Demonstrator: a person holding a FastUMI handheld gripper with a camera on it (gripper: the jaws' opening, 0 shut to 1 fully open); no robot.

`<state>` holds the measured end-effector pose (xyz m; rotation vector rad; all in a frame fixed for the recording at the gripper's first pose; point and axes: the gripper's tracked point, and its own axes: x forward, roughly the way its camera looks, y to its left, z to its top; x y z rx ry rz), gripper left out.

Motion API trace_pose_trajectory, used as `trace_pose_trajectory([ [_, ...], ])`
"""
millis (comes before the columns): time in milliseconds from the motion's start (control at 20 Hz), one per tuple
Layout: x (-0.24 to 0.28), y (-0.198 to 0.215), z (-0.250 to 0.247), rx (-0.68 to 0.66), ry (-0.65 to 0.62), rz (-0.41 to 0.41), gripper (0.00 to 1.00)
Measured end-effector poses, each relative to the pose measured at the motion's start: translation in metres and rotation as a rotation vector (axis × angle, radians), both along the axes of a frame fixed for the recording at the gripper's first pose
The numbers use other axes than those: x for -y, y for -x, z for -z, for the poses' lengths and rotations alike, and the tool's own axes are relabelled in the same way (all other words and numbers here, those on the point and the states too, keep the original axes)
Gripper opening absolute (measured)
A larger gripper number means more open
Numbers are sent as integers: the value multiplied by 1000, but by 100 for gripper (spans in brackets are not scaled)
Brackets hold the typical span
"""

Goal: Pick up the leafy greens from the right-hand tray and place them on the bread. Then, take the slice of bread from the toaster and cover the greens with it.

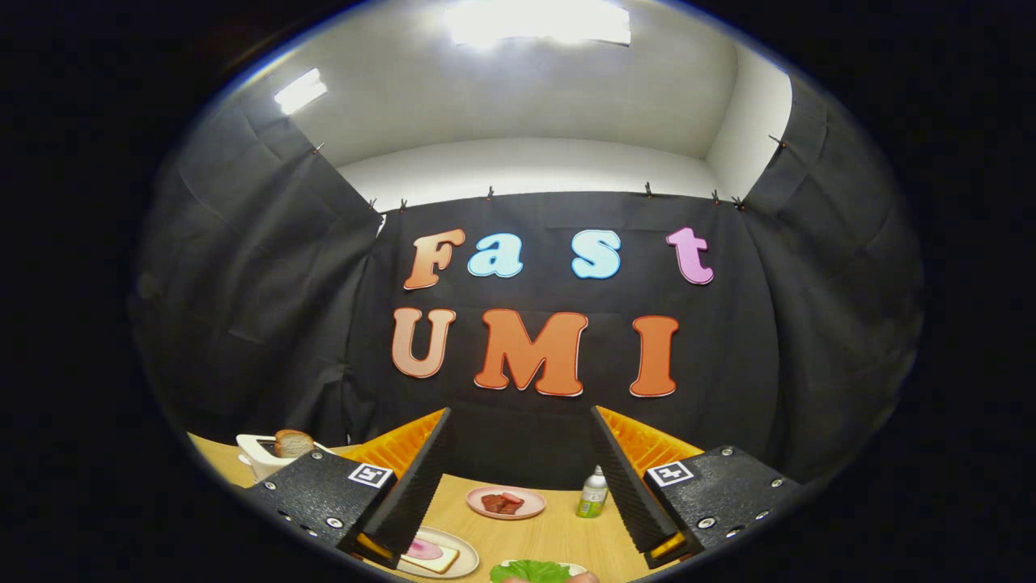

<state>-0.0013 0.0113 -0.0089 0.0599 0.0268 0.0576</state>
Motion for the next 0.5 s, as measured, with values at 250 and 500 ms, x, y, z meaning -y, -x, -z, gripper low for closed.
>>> trace_pose_trajectory([
  [250,1,-5,18,-36,23,6,98],
  [500,4,-10,73,-156,-5,9,98],
])
